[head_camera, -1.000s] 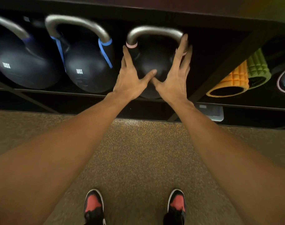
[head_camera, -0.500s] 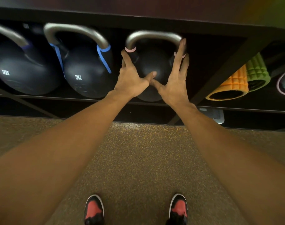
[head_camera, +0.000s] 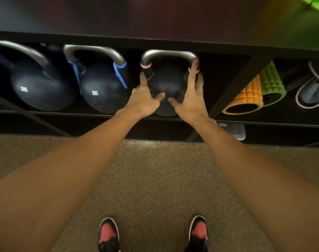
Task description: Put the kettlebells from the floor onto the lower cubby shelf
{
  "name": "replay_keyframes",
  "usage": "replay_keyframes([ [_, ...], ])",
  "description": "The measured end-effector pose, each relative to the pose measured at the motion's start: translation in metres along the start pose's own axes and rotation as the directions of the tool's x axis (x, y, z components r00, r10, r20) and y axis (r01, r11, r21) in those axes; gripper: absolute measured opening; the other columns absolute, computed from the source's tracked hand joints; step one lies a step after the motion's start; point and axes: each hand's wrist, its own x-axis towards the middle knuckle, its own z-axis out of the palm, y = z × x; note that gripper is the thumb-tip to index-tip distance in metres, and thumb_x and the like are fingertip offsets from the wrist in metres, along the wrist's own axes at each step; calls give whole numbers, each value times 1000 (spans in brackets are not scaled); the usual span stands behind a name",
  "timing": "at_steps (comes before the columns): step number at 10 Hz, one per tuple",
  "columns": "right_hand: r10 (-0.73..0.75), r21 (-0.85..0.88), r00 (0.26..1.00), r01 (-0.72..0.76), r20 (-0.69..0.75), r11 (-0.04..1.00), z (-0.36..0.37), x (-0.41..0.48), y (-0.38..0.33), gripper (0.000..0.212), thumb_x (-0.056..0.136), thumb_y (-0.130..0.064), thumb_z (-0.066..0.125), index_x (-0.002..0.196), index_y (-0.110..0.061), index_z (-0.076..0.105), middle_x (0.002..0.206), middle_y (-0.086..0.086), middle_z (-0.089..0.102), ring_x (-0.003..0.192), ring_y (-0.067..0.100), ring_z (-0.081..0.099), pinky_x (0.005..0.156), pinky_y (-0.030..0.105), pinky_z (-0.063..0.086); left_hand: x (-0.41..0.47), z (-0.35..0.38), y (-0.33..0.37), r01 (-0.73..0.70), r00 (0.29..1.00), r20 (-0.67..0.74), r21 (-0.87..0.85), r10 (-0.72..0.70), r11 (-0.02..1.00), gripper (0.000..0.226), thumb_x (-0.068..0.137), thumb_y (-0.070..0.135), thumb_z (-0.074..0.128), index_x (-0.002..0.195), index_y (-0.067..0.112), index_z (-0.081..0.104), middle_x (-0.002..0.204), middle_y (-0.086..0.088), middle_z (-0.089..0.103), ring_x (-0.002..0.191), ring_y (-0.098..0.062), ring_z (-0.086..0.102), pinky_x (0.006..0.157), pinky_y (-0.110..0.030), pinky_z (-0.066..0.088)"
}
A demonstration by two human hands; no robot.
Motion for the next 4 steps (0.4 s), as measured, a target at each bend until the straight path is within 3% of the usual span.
replay_keyframes([
  [2,27,-90,994,-17,106,996,-25,-31,-26,114,92,-29,76,165,-33,-12,172,13,10,154,36,23,120,55,34,-42,-14,7,-38,999,20,43,37,998,90,102,39,61,167,20,1,164,-7,38,151,-26,35,108,-23,26],
  [3,20,-91,995,-11,100,996,-44,-48,-46,104,96,-31,72,167,-28,-4,171,6,17,154,30,23,120,48,31,-65,-33,12,-51,998,25,20,51,998,89,104,39,59,167,19,0,167,-8,34,150,-26,36,113,-28,27],
  [4,66,-69,994,-60,85,996,-66,-68,-76,95,99,-32,69,167,-28,4,169,3,24,152,28,27,119,42,31,-88,-60,13,-45,998,40,35,44,998,90,103,45,58,166,21,-2,169,-8,30,155,-30,28,122,-41,26],
])
